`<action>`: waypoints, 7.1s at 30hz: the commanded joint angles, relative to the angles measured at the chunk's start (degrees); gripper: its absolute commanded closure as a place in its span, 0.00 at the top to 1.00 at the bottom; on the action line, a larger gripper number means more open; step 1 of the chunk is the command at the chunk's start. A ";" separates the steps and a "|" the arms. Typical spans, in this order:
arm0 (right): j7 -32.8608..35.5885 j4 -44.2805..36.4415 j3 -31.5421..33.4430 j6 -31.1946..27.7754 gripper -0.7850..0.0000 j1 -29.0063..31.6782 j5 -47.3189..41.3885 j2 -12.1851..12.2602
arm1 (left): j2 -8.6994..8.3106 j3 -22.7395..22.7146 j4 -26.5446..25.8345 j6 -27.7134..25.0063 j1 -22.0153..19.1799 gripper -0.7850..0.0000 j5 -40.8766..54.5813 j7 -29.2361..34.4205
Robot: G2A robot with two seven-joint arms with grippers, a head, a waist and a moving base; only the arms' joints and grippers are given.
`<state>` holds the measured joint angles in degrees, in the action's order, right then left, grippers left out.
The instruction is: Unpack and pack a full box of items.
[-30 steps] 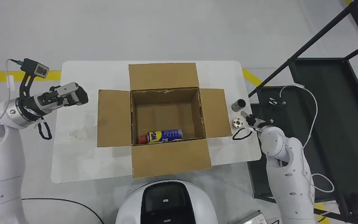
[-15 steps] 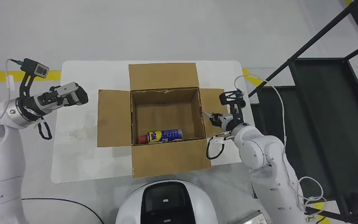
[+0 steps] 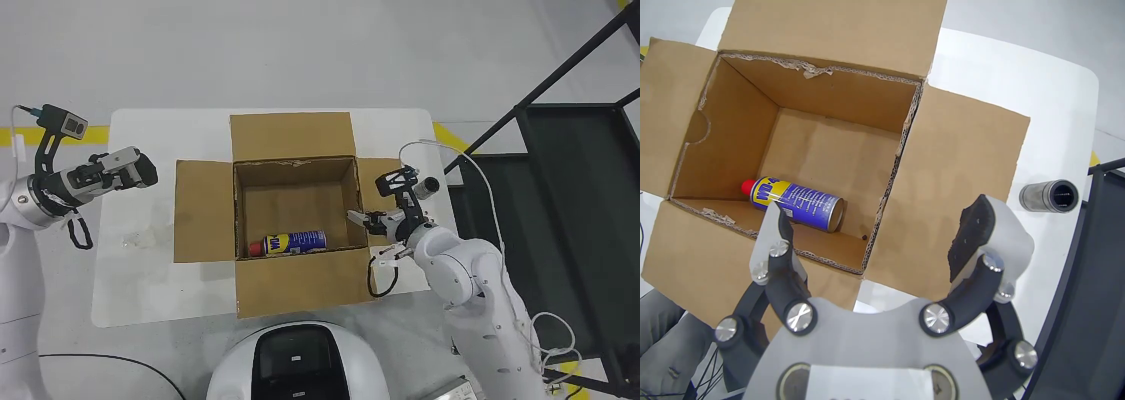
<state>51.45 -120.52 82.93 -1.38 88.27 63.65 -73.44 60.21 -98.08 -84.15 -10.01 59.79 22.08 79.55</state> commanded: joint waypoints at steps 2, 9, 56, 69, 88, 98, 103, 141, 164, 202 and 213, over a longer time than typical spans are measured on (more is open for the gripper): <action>-1.76 0.30 -0.35 -2.43 1.00 -0.38 -0.22 0.09 | 0.00 0.00 0.00 0.00 0.00 1.00 0.00 0.00; -2.07 4.84 -5.76 -22.13 1.00 -9.51 2.25 0.87 | 0.00 0.00 0.00 0.00 0.00 1.00 0.00 0.00; 6.08 53.26 -40.09 -44.99 1.00 -49.51 -4.08 -5.07 | 0.00 0.00 0.00 0.00 0.00 1.00 0.00 0.00; 7.65 61.64 -49.14 -43.81 1.00 -54.68 -9.41 -7.59 | 0.00 0.00 0.00 0.00 0.00 1.00 0.00 0.00; 4.23 75.52 -56.56 -37.64 1.00 -58.63 -7.73 -13.45 | 0.00 0.00 0.00 0.00 0.00 1.00 0.00 0.00; 2.60 80.22 -57.99 -37.50 0.00 -60.06 -6.89 -15.61 | 0.00 0.00 0.00 0.00 0.00 1.00 0.00 0.00; 2.04 80.44 -57.51 -37.41 0.00 -60.66 -6.70 -15.77 | 0.00 0.00 0.00 0.00 0.00 1.00 0.00 0.00; -26.52 29.65 -14.92 -50.71 0.00 -25.43 4.54 4.89 | 0.00 0.00 0.00 0.00 0.00 1.00 0.00 0.00; -54.15 24.55 -2.14 -49.89 0.00 -9.53 16.61 7.78 | 0.00 0.00 0.00 0.00 0.00 1.00 0.00 0.00; -97.33 43.82 12.44 -46.54 0.00 3.93 24.11 10.39 | 0.00 0.00 0.00 0.00 0.00 1.00 0.00 0.00; -98.07 44.52 13.05 -45.46 0.00 5.39 21.75 10.43 | 0.00 0.00 0.00 0.00 0.00 1.00 0.00 0.00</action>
<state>-45.75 -76.61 95.60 -46.85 93.29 85.79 -63.09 60.21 -98.08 -84.15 -10.01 59.79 22.08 79.55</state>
